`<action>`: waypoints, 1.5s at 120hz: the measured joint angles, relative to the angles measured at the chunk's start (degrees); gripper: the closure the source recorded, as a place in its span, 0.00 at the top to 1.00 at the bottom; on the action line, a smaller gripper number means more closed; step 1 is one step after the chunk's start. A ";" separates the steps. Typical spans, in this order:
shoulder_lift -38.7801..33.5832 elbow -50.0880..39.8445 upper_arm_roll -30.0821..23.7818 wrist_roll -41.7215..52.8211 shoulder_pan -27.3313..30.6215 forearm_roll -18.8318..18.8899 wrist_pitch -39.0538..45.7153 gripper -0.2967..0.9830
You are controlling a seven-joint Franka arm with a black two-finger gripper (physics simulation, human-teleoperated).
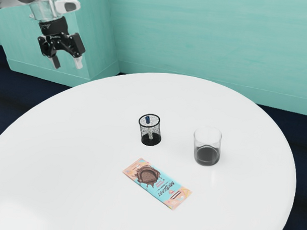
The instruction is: Take the marker out of the pen holder and place it to the left of the pen holder.
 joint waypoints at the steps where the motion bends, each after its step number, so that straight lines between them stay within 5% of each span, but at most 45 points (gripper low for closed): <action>1: 0.09 -0.13 -0.19 -0.03 -0.35 0.11 0.23 0.77; 21: 7.39 0.12 -1.15 -0.64 -4.13 3.79 5.13 0.77; 32: 14.97 4.40 6.14 -0.96 -13.31 5.62 7.69 0.77; 45: 21.32 6.49 8.72 -1.17 -17.10 5.90 13.22 0.77; 67: 27.63 6.01 9.12 -0.38 -18.14 6.13 27.42 0.75; 89: 35.32 15.46 8.39 0.02 -20.26 5.62 32.58 0.71; 129: 37.71 21.71 8.24 -6.06 -22.19 5.54 14.83 0.66; 161: 38.67 23.15 9.82 -10.14 -22.25 5.32 8.62 0.51; 180: 38.75 23.73 9.81 -11.68 -22.31 2.68 7.50 0.62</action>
